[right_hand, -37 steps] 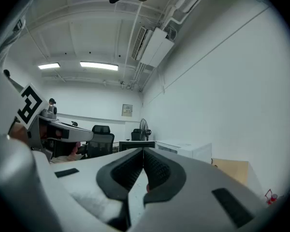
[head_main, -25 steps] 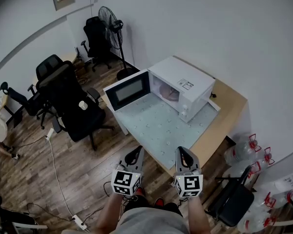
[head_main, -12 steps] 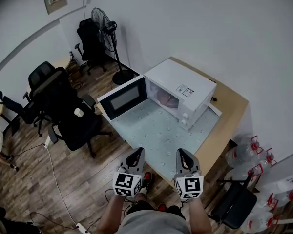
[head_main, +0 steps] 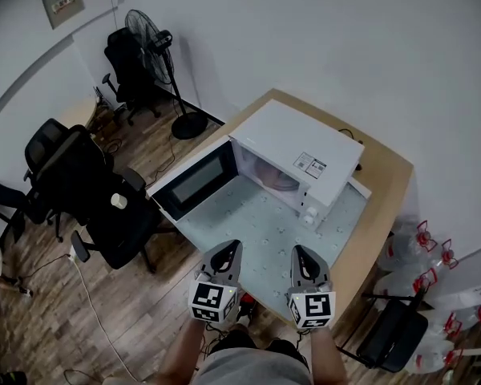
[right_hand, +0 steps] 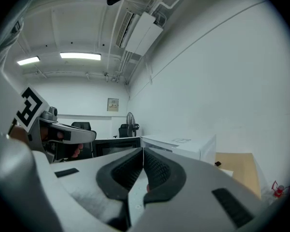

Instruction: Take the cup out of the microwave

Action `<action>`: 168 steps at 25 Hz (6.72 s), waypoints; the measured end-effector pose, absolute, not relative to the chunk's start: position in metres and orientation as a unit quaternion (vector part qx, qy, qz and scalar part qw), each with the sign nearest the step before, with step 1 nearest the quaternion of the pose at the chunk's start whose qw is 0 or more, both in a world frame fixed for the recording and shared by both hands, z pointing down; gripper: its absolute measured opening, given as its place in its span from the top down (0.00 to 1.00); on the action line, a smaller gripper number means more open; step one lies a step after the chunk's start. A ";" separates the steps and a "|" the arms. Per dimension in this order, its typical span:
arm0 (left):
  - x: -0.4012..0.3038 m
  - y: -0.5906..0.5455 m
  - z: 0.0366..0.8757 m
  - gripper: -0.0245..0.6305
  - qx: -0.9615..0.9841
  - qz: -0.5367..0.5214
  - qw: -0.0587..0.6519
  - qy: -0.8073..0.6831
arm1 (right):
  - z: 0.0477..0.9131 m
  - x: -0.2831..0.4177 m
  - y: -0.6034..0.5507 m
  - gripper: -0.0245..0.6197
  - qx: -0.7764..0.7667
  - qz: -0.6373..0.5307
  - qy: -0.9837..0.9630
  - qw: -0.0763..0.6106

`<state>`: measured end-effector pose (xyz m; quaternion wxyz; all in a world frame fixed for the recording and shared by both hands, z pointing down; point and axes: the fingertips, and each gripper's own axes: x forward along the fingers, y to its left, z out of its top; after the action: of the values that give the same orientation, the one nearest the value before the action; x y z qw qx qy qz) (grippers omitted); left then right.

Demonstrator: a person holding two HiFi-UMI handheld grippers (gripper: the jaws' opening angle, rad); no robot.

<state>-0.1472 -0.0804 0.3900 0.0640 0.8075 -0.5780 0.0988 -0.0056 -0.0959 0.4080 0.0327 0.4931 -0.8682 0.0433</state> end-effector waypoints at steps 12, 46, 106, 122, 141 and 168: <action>-0.166 -0.188 0.428 0.93 0.843 0.128 0.077 -0.516 | 0.447 -0.028 -0.174 0.93 0.548 0.082 -0.831 0.051; -0.134 -0.357 0.553 0.51 0.884 0.164 0.111 -0.424 | 0.548 -0.046 -0.265 0.93 0.598 0.168 -0.781 0.064; -0.161 -0.306 0.503 0.43 0.846 0.144 0.103 -0.503 | 0.521 -0.028 -0.204 0.93 0.566 0.147 -0.808 0.066; -0.131 -0.202 0.481 0.43 0.840 0.142 0.075 -0.518 | 0.497 0.012 -0.156 0.93 0.560 0.117 -0.818 0.057; -0.063 -0.094 0.501 0.43 0.860 0.151 0.084 -0.480 | 0.501 0.081 -0.071 0.93 0.591 0.102 -0.799 0.055; 0.031 0.001 0.607 0.43 0.890 0.171 0.123 -0.405 | 0.595 0.150 0.023 0.93 0.619 0.150 -0.767 0.080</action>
<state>0.0309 0.0011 0.6071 0.1230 0.8899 -0.4047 0.1709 0.1505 0.0232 0.5952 0.0797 0.6191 -0.7667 0.1502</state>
